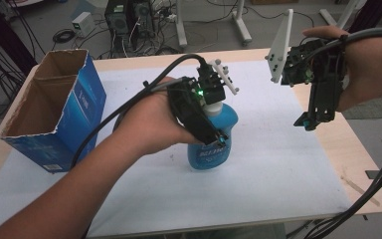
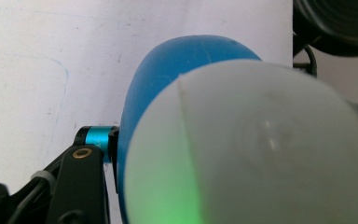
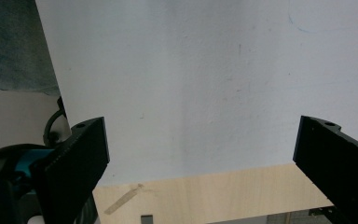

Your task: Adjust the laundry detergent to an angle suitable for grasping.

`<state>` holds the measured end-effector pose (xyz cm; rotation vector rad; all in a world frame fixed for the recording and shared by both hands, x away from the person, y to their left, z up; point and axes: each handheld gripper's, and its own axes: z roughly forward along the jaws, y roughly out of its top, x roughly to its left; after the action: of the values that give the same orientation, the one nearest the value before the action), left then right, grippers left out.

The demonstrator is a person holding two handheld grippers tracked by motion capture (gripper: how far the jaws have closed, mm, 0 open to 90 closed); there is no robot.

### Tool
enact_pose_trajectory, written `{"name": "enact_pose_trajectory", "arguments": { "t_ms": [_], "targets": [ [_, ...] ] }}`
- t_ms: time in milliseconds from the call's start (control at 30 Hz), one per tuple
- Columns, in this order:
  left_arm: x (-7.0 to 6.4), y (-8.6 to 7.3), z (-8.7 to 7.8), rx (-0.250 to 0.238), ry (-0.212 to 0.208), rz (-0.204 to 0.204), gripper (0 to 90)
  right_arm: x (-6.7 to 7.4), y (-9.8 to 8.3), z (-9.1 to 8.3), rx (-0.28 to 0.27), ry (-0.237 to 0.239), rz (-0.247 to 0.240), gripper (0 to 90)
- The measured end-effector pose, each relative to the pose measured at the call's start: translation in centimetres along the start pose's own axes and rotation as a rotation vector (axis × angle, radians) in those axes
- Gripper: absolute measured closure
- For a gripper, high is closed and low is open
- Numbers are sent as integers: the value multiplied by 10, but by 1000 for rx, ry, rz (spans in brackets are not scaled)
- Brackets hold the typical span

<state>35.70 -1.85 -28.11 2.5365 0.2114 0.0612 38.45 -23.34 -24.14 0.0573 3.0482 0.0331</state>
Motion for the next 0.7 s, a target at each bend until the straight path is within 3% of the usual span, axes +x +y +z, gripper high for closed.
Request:
{"name": "enact_pose_trajectory", "arguments": {
  "t_ms": [33,100,233,300,367,700],
  "targets": [
    [0,0,0,0,0,0,408,0,1,0,-1,2,1,24],
    [7,-5,-10,3,-25,37,408,0,2,0,0,1,3,24],
    [14,-12,-20,-16,-65,56,408,1,5,1,8,3,-1,24],
    [14,-12,-20,-16,-65,56,408,1,5,1,8,4,0,24],
    [19,-20,-28,-20,-109,105,409,1,7,1,10,3,-4,24],
    [25,-35,-41,-1,-177,197,409,2,11,2,15,0,-7,24]
  ]
}}
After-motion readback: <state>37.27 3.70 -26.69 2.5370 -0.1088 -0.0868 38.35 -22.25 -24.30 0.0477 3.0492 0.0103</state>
